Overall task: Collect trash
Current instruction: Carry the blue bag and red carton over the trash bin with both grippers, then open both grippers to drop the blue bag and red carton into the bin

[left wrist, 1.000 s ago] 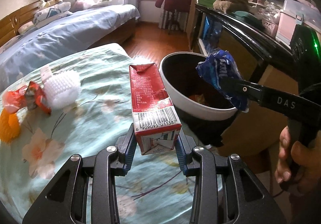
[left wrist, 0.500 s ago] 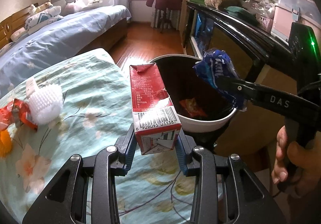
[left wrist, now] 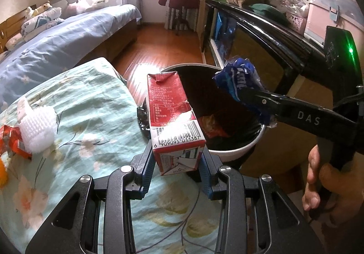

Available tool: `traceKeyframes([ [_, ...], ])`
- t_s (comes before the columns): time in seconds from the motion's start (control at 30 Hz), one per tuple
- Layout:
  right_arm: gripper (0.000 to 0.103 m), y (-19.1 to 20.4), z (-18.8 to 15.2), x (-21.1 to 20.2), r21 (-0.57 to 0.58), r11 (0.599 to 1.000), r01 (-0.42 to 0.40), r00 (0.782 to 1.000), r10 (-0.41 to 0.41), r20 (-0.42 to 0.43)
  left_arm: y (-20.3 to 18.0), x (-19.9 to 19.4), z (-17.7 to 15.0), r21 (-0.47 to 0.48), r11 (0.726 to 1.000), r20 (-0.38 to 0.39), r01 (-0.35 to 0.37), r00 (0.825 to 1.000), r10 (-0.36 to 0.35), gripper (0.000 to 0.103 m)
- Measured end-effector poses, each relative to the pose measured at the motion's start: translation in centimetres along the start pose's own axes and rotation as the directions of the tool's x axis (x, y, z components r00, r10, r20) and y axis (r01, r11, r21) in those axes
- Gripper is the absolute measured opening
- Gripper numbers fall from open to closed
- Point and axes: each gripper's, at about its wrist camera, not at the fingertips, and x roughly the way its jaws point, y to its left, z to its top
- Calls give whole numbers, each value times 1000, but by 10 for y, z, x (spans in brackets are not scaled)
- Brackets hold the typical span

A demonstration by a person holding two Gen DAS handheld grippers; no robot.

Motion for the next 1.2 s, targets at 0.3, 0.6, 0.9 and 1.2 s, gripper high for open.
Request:
traceKeyframes([
  [0.3,45,-3,6,9,16,1000,15,1000,-15,-6,-5,7,10,6,1000,-5,18,1000,-18,34],
  [0.6,45,-5,6,16,9,1000,24,999,-23,-25,-1,17,19,5,1000,-19,16,1000,-16,34],
  [0.9,47,-8,9,21,12,999,33,999,-33,-31,-6,28,27,11,999,-36,34,999,-33,34],
  [1.2,53,-9,12,24,20,999,36,999,-35,-39,-3,30,28,-10,999,-39,48,998,-48,40],
])
